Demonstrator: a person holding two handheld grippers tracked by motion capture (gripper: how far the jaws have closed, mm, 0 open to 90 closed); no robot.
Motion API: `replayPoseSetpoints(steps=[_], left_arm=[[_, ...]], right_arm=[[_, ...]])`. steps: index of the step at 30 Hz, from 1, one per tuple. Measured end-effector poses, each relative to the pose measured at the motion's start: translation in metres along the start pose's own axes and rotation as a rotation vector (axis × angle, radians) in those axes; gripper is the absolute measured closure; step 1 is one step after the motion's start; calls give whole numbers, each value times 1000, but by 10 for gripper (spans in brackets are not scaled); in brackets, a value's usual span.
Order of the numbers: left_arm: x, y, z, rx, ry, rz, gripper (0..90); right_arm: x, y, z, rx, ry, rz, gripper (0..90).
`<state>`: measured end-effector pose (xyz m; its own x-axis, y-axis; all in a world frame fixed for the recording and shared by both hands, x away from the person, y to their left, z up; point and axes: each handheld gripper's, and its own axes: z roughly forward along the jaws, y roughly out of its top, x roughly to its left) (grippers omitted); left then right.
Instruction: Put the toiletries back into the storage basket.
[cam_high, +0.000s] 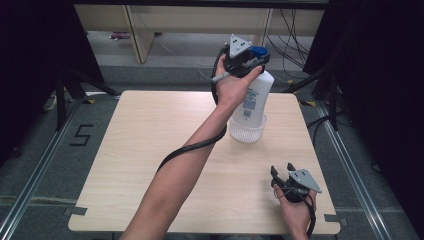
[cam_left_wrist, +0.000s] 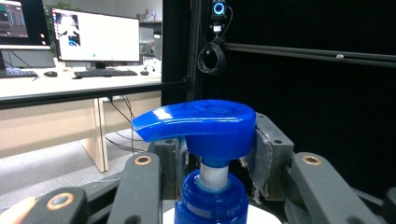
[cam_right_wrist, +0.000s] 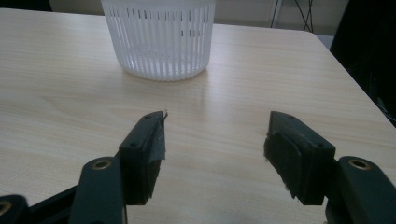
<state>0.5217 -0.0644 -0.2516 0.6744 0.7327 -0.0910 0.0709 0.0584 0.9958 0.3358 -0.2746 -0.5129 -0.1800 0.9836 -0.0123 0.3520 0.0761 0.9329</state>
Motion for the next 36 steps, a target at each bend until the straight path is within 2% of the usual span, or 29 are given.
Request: replayPoseSetpoints(steps=[4,9,10,12,14,15,20,21,26,29,31,32,35,36], left_arm=[[-2,-3,5,6,-2,13,597],[-2,-6,10,7,-5,8,597],[-2,-6,10,7,-5,8,597],[-2,-8,11,10,-6,8,597],[-2,-10,13,15,-3,8,597],[-2,-12,14,21,1,5,597],[-1,-19,15,33,1,11,597],[-1,-20,16,33,4,10,597],[0,-24,18,43,7,6,597],[1,-28,19,50,7,5,597],[0,-30,20,54,6,6,597],[0,-31,20,54,4,7,597],[1,-36,22,62,6,1,596],[1,-38,23,64,6,1,597]], right_arm=[[0,0,1,-14,-3,2,383],[0,0,0,1,3,-2,383],[1,0,0,2,13,15,383],[0,0,0,3,3,-2,383],[1,0,0,4,13,16,383],[0,-1,1,11,2,-2,383],[-1,-1,1,11,-2,-18,383],[0,-1,1,9,2,-5,383],[0,-1,1,5,0,-13,383],[1,-1,1,8,7,5,384],[1,-1,1,14,1,-2,384],[1,0,-1,17,22,18,384],[2,0,0,7,29,27,384],[1,0,-1,15,19,17,384]])
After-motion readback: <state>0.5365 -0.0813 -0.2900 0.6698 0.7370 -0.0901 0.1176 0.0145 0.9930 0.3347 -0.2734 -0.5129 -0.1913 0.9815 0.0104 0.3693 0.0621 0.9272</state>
